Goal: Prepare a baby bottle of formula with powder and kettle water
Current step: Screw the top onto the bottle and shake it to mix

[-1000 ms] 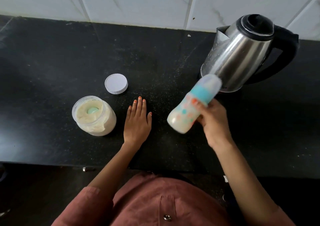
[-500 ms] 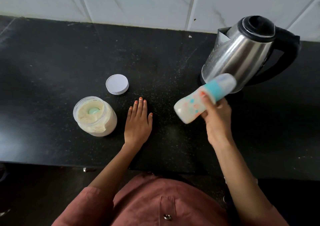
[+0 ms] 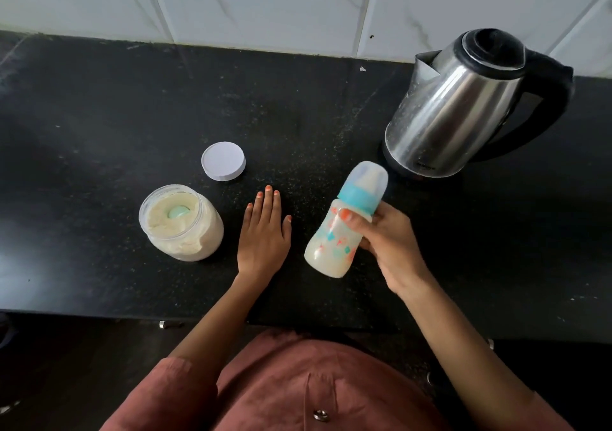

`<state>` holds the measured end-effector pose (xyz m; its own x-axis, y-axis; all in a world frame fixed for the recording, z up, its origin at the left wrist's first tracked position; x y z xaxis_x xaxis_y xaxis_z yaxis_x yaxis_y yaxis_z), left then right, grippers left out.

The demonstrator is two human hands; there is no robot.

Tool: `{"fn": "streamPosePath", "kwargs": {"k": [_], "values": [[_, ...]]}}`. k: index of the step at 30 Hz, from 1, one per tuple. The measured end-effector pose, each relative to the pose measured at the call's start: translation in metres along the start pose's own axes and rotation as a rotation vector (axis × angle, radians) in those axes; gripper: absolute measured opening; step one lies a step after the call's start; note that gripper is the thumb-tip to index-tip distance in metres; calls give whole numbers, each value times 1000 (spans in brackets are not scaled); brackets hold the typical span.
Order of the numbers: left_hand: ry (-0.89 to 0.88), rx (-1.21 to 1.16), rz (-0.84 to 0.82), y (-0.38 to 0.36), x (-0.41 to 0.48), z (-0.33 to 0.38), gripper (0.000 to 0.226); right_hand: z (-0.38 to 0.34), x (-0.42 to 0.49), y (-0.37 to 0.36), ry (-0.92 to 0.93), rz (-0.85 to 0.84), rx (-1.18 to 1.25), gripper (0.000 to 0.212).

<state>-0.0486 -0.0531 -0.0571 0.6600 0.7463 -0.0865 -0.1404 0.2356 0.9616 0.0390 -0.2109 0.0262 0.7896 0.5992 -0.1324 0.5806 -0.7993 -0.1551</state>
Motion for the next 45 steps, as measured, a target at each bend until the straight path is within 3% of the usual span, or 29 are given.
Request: {"fn": "streamPosePath", "kwargs": {"k": [5,9,11,16,21,26,28,32,39,45], "values": [[4,10,3,2,-1,1,55,-12,16,34,74,307,294,67],[1,3,-7,1,0,0,55,-4,4,6,45,59,67,54],[0,-4,-6,0,0,0,55,-9,6,8,66,30,31,48],[-1,8,3,0,0,1,55,-18,19,43,119,363,343,62],[-2,4,3,-2,1,-1,55,-10,5,8,34,47,23,56],[-3,5,17,-1,1,0,55,-29,18,42,140,360,327,54],[-3,1,13,-1,0,0,55,-24,14,31,133,298,237,58],[-3,-2,14,0,0,0,55,-16,3,4,111,14,-55,48],[0,9,13,1,-1,1,55,-4,15,8,-67,39,573,43],[0,4,6,0,-1,1,55,-18,14,-2,-22,-111,634,76]]}}
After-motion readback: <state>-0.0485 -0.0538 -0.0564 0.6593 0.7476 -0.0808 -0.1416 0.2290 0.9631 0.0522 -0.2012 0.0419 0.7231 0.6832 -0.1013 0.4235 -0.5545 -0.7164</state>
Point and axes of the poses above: each hand's wrist, its own x-axis towards the middle knuckle, its own y-axis out of the back of the hand, z = x × y, the point moved 10 cm from there along x, towards the middle knuckle, and after that the axes turned 11 degrees about y, right-handed, at the moved point
